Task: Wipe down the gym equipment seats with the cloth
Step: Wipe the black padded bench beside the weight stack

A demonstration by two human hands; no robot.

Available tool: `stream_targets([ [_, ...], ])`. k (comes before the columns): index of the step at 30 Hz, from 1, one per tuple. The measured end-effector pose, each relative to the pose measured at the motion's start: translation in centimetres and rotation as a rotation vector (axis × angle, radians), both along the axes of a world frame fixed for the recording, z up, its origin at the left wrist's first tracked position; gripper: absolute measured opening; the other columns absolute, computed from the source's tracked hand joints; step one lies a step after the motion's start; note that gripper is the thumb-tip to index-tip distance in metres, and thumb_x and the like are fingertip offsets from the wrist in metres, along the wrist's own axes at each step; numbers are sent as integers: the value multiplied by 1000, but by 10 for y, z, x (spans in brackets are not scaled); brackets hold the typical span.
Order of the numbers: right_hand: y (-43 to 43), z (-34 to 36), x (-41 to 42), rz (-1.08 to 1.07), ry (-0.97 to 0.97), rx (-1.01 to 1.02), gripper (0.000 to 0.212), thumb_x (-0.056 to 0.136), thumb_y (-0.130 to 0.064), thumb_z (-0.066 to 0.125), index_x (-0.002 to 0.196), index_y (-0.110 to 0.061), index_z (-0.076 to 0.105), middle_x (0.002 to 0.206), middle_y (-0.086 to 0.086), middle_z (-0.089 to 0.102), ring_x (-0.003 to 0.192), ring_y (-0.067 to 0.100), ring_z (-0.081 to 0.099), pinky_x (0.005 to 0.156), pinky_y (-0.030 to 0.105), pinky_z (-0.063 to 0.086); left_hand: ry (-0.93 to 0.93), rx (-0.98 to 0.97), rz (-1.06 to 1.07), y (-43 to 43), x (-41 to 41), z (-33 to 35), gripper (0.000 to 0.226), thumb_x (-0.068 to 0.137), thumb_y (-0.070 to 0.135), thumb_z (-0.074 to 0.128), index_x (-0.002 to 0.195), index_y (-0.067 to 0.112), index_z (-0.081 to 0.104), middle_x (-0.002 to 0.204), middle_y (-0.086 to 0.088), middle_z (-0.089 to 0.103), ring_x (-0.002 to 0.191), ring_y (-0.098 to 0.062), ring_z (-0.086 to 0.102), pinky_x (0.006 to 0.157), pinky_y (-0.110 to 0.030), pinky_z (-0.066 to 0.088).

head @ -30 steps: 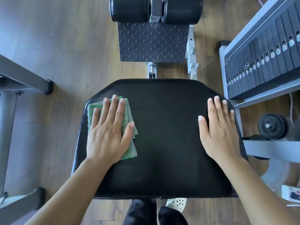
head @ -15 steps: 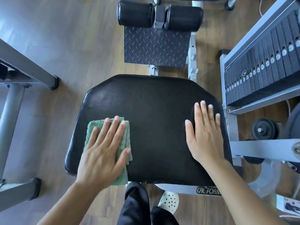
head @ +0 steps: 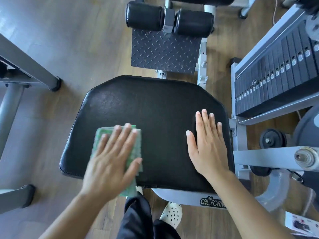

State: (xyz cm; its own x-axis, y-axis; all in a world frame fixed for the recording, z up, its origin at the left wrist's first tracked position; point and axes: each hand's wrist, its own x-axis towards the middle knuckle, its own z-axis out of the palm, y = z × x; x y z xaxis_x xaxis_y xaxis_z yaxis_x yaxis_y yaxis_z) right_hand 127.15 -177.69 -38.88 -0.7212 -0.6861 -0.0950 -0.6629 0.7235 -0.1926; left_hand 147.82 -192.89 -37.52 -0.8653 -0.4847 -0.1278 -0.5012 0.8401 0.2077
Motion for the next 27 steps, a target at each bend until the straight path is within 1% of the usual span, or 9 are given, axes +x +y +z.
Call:
stream_targets([
  [3, -1, 0, 1, 12, 3, -11, 64, 98, -45, 12, 152, -11, 19, 159, 7, 13, 148, 24, 8, 119, 39, 3, -66, 1, 227, -32, 2, 1, 70, 91, 56, 20, 153, 24, 11, 160, 6, 5, 147, -13, -1, 120, -40, 5],
  [6, -4, 0, 2, 15, 2, -22, 65, 98, -46, 12, 152, -12, 20, 159, 7, 14, 148, 23, 7, 119, 39, 3, -63, -14, 370, -34, -35, -2, 73, 89, 56, 14, 154, 21, 8, 160, 3, 1, 147, -17, -4, 120, -41, 2],
  [8, -7, 0, 1, 10, -4, -30, 65, 98, -46, 12, 152, -11, 20, 159, 7, 14, 148, 24, 7, 119, 38, 2, -50, -15, 317, -19, -60, -5, 74, 89, 55, 15, 154, 20, 8, 160, 1, 1, 148, -18, -4, 119, -40, 0],
  [10, -12, -1, -2, 11, -10, -36, 66, 97, -46, 11, 153, -11, 19, 160, 7, 13, 148, 23, 6, 119, 38, 1, -31, -7, 166, -1, -69, -5, 71, 92, 54, 19, 153, 19, 10, 161, 1, 4, 148, -18, -3, 119, -39, 0],
  [14, -18, 1, -7, 21, -23, -50, 66, 97, -46, 9, 153, -12, 15, 160, 6, 9, 148, 21, 3, 119, 37, -1, 3, 30, -43, 5, -30, 0, 67, 94, 52, 27, 153, 20, 17, 160, 3, 11, 148, -16, 5, 118, -42, 11],
  [18, -23, 2, -11, 35, -43, -56, 66, 97, -47, 9, 153, -13, 13, 160, 4, 7, 148, 20, 0, 120, 37, -1, -30, 6, 89, -38, 9, 1, 69, 92, 55, 25, 152, 21, 19, 160, 5, 10, 148, -14, 5, 118, -40, 10],
  [23, -30, 0, -11, 44, -35, -50, 63, 99, -45, 11, 153, -13, 16, 160, 5, 10, 148, 20, 4, 120, 40, 6, -50, -7, 351, -63, -29, -5, 74, 89, 58, 15, 153, 20, 12, 160, 4, 1, 147, -14, -4, 119, -40, 3],
  [25, -35, 0, -11, 43, -37, -52, 63, 99, -46, 10, 153, -13, 15, 160, 5, 10, 148, 21, 4, 120, 41, 7, -28, -8, 260, -50, -48, -5, 73, 91, 55, 19, 153, 20, 12, 160, 2, 4, 147, -17, -2, 119, -39, 3],
  [27, -39, 1, -13, 46, -41, -49, 63, 99, -46, 9, 153, -14, 13, 160, 4, 8, 148, 20, 3, 120, 39, 4, -16, 23, 67, -33, -50, -4, 69, 93, 52, 27, 153, 20, 13, 160, 2, 7, 148, -17, 2, 119, -40, 6],
])
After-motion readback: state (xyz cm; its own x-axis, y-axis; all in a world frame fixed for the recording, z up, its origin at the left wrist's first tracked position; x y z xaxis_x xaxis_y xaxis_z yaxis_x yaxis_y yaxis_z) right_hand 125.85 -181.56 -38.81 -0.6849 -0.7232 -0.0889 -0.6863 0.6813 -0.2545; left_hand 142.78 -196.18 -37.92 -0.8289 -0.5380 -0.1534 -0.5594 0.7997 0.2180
